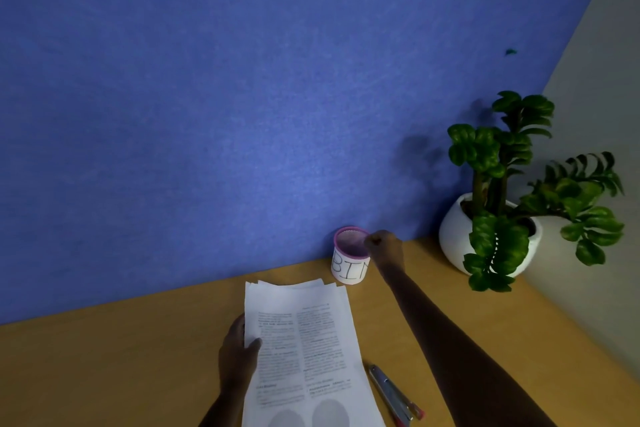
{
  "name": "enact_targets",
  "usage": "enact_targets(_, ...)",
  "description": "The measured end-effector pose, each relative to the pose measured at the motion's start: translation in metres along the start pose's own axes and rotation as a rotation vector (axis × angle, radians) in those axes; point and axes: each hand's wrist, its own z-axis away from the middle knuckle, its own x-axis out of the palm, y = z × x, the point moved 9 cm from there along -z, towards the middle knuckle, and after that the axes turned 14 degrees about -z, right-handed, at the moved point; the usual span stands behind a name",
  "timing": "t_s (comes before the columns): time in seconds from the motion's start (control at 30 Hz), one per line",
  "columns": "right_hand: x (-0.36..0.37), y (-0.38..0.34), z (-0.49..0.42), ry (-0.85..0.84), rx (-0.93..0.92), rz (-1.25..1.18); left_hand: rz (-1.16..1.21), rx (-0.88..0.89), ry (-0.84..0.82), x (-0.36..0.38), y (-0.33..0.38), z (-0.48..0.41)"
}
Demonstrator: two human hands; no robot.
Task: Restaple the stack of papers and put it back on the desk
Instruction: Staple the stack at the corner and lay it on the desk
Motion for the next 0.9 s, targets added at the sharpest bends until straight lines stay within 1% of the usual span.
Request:
enact_targets(0.13, -0.002, 0.004, 0.025, 0.023, -0.055, -0.052, 0.068, -0.089, -0.035, 0.009, -0.011, -0.002)
enact_targets(0.23, 0.006, 0.028, 0.058, -0.007, 0.007, -0.107, 0.149, -0.086, -0.039, 0.008, -0.010, 0.002)
enact_targets(0.37, 0.014, 0.060, 0.098, -0.054, 0.092, -0.137, 0.299, -0.002, -0.016, -0.008, 0.001, 0.007)
enact_targets(0.53, 0.028, 0.069, 0.137, -0.205, 0.199, -0.409, 0.460, 0.112, -0.094, -0.027, 0.020, 0.019)
enact_targets(0.6, 0.031, 0.060, 0.146, -0.282, 0.199, -0.506, 0.506, 0.155, -0.110, -0.035, 0.031, 0.025)
enact_targets(0.67, 0.025, 0.041, 0.152, -0.313, 0.171, -0.598, 0.546, 0.184, -0.129, -0.044, 0.043, 0.032)
enact_targets(0.77, 0.005, 0.010, 0.157, -0.250, 0.110, -0.745, 0.624, 0.219, -0.181, -0.053, 0.063, 0.041)
enact_targets(0.9, -0.020, -0.020, 0.161, -0.140, -0.004, -0.806, 0.660, 0.300, -0.216, -0.065, 0.094, 0.057)
